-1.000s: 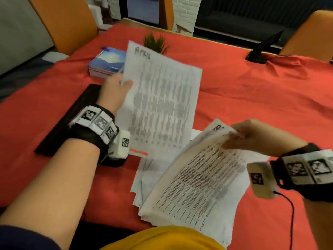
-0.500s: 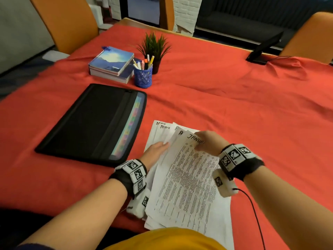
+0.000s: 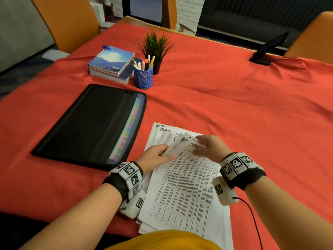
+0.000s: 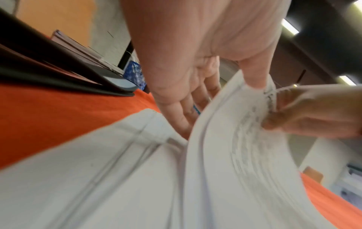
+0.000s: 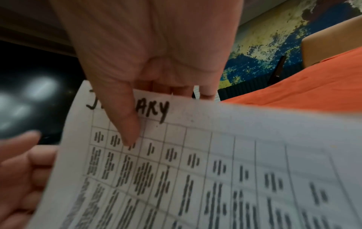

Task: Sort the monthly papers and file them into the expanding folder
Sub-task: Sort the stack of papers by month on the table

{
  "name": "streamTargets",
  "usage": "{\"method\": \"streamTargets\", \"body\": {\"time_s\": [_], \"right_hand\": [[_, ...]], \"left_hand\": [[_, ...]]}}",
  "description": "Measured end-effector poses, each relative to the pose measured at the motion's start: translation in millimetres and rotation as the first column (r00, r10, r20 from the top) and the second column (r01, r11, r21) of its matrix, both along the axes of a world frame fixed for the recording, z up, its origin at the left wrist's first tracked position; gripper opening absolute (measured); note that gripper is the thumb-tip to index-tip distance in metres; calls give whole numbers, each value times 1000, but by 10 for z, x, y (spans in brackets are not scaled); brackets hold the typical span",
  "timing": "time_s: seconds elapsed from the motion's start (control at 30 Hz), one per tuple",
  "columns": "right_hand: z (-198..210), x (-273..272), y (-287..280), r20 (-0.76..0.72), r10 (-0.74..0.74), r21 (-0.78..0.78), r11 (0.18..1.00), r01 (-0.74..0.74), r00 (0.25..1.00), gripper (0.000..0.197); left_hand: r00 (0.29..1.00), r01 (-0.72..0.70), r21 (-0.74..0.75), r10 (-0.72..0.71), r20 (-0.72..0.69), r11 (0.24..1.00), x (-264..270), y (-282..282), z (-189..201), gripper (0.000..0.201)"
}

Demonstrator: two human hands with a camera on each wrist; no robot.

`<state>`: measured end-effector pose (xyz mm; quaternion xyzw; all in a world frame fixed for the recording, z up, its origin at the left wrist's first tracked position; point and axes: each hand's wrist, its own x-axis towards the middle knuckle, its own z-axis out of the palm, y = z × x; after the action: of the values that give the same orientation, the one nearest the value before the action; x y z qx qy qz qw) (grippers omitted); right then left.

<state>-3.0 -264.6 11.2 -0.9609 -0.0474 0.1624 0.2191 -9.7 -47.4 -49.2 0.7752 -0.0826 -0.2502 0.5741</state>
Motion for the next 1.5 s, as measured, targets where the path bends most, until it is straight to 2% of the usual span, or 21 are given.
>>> {"method": "streamTargets", "body": {"time_s": [0.03, 0.1, 0.17, 0.2, 0.27, 0.33, 0.43, 0.47, 0.5, 0.6, 0.73, 0.8, 0.87, 0.97, 1.03, 1.2, 1.33, 1.43, 1.5], "right_hand": [[-17, -59, -12, 12, 2, 42, 999, -2, 1000, 20], [-89, -192, -26, 52, -16, 109, 994, 11, 998, 24], [-217, -316, -18, 113, -27, 119, 993, 13, 993, 26], [-293, -359, -11, 151, -5, 101, 995, -10, 988, 22], [-420, -405, 8, 211, 28, 88, 995, -47, 977, 16], [-477, -380, 21, 251, 5, 91, 995, -29, 968, 15], [-489, -304, 40, 292, -35, 77, 997, 13, 956, 13], [-487, -277, 43, 294, -30, 60, 998, 13, 955, 12], [-477, -251, 43, 283, -19, 37, 999, 9, 959, 12], [-425, -133, 25, 240, 24, 4, 1000, -26, 970, 17], [-364, 3, 38, 97, 106, -27, 994, -103, 990, 26], [-346, 10, 71, 38, 101, -7, 995, -101, 994, 26], [-342, -13, 99, 56, 103, -4, 995, -103, 993, 24], [-349, -76, 121, 122, 107, -1, 994, -108, 987, 18], [-360, -117, 114, 151, 108, 16, 994, -112, 983, 22], [-387, -179, 81, 178, 114, 12, 993, -118, 977, 21], [-401, -218, 67, 204, 102, 38, 993, -112, 974, 21], [-362, -229, 37, 212, 99, 42, 993, -110, 972, 21], [-325, -241, 2, 222, 118, 48, 990, -132, 968, 20]], "left_hand": [[999, -21, -20, 21, -25, 1000, 28, 27, 17, 33], [981, -172, -53, 166, -98, 984, 97, 85, 15, 31], [941, -332, 1, 332, -64, 943, 164, 129, -70, 23], [932, -360, 65, 362, -21, 931, 189, 141, -118, 18], [938, -342, 160, 346, 3, 926, 223, 141, -194, 24], [949, -297, 173, 310, -53, 939, 240, 106, -217, 30], [973, -218, 222, 230, -27, 950, 247, 37, -193, 7], [979, -199, 235, 205, 0, 951, 248, 25, -203, 18], [982, -188, 239, 190, 12, 953, 240, 16, -211, 22], [987, -162, 209, 157, 40, 965, 216, 7, -158, 15], [993, -106, 225, 92, 72, 969, 270, 17, -41, 31], [987, -118, 284, 81, 139, 952, 302, 40, -38, 36], [969, -212, 331, 152, 197, 919, 335, 77, -112, 37], [953, -302, 425, 270, 135, 853, 351, 100, -190, 39], [954, -299, 427, 283, 100, 853, 361, 89, -204, 39], [976, -203, 465, 216, 26, 862, 360, 48, -258, 42], [984, -177, 520, 148, 97, 836, 350, -8, -279, 21], [970, -240, 625, 149, 194, 743, 356, -28, -233, 35], [962, -269, 628, 183, 201, 730, 390, -20, -211, 44]]}}
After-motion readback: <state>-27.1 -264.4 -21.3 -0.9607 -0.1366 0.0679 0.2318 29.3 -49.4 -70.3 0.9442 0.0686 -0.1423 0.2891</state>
